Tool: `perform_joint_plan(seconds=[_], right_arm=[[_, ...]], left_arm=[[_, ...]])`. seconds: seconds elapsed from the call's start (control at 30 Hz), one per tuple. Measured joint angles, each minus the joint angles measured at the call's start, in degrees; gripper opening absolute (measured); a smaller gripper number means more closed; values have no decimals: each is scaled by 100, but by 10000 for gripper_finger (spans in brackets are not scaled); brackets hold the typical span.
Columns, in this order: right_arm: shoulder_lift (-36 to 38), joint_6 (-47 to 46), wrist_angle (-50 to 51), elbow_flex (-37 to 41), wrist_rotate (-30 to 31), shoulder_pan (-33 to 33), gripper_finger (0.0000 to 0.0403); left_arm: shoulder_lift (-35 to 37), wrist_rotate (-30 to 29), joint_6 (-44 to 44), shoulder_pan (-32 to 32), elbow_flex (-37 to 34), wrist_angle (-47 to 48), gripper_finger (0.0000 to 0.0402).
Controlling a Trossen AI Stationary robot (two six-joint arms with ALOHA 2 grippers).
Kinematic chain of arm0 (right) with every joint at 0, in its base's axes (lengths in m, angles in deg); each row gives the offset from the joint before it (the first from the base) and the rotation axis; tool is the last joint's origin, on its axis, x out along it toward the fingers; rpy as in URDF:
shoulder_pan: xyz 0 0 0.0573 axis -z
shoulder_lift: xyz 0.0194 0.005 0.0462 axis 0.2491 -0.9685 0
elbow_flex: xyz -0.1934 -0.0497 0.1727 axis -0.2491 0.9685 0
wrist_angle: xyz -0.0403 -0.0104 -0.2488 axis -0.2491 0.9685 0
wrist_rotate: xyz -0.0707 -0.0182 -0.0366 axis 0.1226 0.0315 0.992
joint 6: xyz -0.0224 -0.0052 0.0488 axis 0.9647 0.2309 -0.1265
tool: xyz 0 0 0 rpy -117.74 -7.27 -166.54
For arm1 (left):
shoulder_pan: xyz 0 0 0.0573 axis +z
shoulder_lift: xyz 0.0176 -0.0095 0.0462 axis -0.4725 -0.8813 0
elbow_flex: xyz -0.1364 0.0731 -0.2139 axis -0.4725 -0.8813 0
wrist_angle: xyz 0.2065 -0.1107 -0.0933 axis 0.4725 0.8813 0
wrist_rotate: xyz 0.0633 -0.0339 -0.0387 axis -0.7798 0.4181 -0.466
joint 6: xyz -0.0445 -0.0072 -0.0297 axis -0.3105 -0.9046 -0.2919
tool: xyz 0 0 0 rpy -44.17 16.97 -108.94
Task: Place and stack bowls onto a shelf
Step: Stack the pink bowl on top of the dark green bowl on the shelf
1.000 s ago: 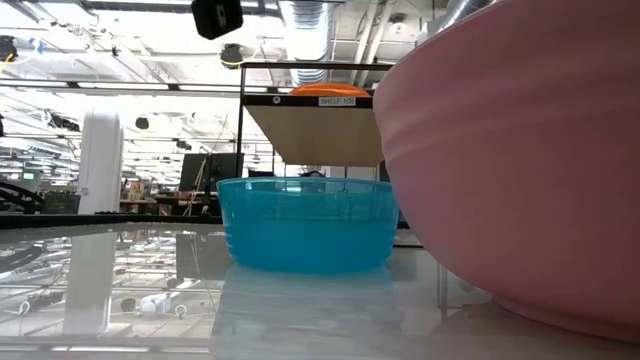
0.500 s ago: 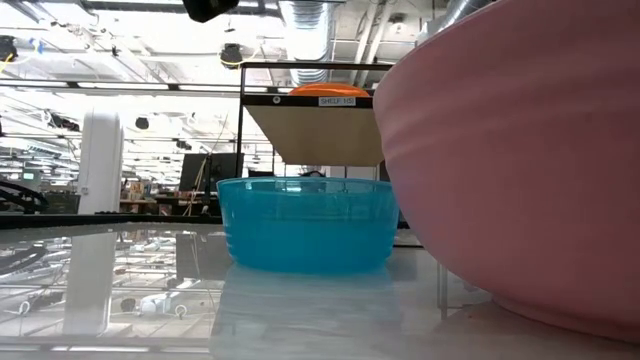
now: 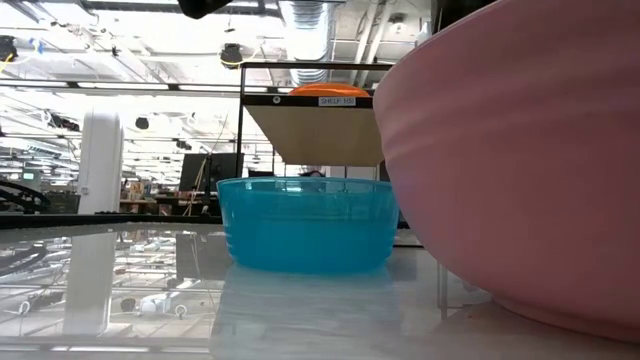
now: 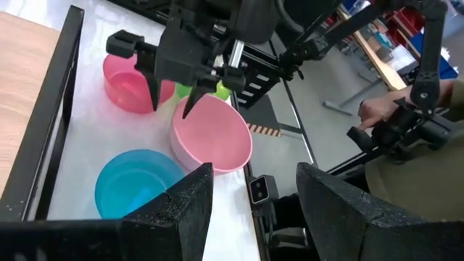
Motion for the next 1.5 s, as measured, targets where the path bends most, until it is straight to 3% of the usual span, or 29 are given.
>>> perform_joint_plan(seconds=[0.27, 0.37, 0.5, 0.53, 0.73, 0.97, 1.07, 1.17, 1.37, 1.5], right_arm=[[-464, -91, 39, -78, -14, -38, 216], [-469, -137, 219, -195, -22, -38, 159], [-467, -172, 421, -333, -22, -21, 35], [-467, -180, 468, -383, -30, -20, 24], [-461, -436, 1152, -976, -47, -66, 24], [100, -433, 2461, -2211, 183, -146, 24], [455, -403, 2811, -2756, 739, -129, 24], [798, -331, 3113, -3229, 1736, -142, 24], [1173, 261, 3359, -3755, 4856, -75, 24], [1210, 606, 3283, -3838, 6458, 236, 24]], left_arm=[[0, 2, 46, 0, 0, 75, 183], [0, -33, 60, 0, 0, 86, 183], [0, -116, 89, 0, 0, 84, 183], [0, -164, 85, 0, 0, 90, 183], [0, -245, 39, 0, 0, 74, 183], [0, -209, -116, 0, 0, -373, 183], [0, -203, -287, 0, 0, -802, 183], [0, -203, -435, 0, 0, -1327, 183], [0, -557, -502, 66, 0, -2511, 183], [0, -1516, 23, 142, 0, -2896, 183]])
